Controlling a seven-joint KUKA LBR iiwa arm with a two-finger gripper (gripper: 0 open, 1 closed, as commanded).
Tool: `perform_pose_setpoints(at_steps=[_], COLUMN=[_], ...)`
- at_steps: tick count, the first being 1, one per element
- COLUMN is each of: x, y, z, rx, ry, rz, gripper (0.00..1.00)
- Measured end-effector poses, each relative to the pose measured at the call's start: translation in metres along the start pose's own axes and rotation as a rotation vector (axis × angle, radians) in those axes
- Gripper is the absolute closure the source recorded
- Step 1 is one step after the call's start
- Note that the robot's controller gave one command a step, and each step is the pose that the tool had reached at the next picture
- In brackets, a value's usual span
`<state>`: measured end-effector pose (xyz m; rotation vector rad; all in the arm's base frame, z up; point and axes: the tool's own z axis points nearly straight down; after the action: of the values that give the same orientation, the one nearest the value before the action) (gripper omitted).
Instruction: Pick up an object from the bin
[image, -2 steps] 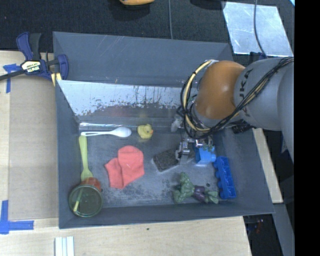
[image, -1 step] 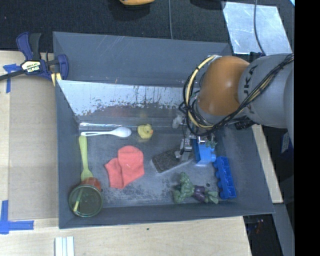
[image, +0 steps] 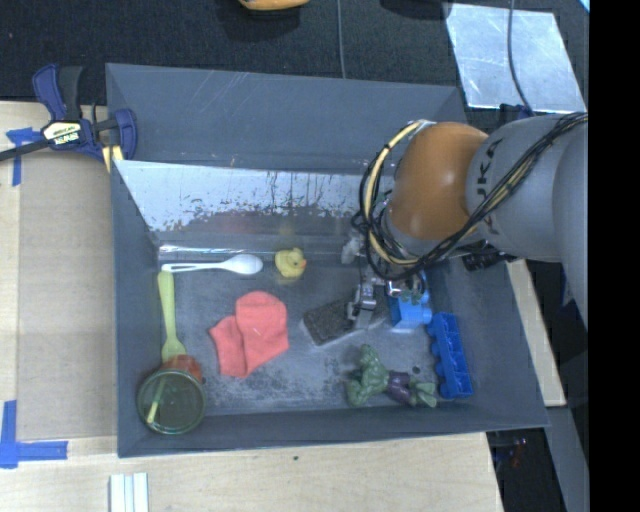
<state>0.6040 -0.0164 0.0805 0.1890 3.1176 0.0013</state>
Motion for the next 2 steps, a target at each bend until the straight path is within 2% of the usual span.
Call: perform_pose_setpoints(at_steps=[1, 2], x=[0.002, 0.025], y=[0.002, 0.027], z=[0.003, 0.005], rx=[0.001, 0.001], ry=[0.000, -0.007], rz=[0.004, -0.244], gripper=[0.00, 0.00])
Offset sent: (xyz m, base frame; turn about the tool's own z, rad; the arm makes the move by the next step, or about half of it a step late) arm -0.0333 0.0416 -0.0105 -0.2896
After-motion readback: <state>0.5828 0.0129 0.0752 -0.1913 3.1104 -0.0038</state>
